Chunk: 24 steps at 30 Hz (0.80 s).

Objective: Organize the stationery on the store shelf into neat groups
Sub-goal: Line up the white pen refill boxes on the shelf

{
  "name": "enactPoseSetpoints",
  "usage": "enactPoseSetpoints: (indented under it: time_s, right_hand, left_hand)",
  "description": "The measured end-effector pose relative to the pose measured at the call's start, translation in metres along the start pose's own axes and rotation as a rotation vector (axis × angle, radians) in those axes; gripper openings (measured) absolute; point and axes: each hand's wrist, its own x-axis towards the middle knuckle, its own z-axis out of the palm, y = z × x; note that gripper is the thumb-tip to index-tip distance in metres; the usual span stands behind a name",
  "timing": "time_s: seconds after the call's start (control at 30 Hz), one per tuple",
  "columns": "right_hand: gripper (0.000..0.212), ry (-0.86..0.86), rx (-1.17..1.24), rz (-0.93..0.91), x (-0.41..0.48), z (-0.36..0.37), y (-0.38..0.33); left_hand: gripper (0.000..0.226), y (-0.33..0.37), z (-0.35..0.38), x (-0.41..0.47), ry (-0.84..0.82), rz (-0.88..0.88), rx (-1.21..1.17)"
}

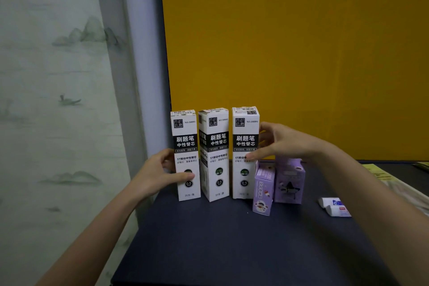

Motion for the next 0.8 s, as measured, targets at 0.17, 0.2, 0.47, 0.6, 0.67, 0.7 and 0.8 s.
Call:
enactPoseSetpoints:
  time_s: [0.17,0.2,0.47,0.6,0.67,0.7,0.8]
  right_hand:
    - [0.058,-0.015,-0.025,0.006,0.014,-0.002,0.001]
    - [0.057,-0.021,-0.018,0.008,0.015,-0.002,0.001]
    - [0.053,-0.094,-0.008,0.003,0.019,-0.002,-0.005]
    - [0.055,-0.070,0.010,0.010,0.016,0.001,-0.005]
    - [0.056,-0.050,0.028,0.017,0.016,0.003,-0.005]
    - [0.056,-0.042,0.037,0.022,0.015,0.003,-0.006]
    - [0.055,-0.032,0.046,0.032,0.014,0.006,-0.007]
  left_hand:
    - [0.052,-0.003,-0.002,-0.001,0.017,0.029,0.015]
    - [0.051,-0.003,-0.002,-0.002,0.017,0.035,0.012]
    - [0.049,0.003,0.001,-0.002,-0.064,0.035,-0.058]
    - [0.045,0.006,0.000,-0.002,-0.115,0.030,-0.082]
    - [0.043,0.007,0.000,-0.002,-0.142,0.028,-0.089]
    - [0.042,0.008,-0.001,-0.001,-0.150,0.022,-0.096]
    - [0.050,0.009,-0.004,0.000,-0.176,0.019,-0.118]
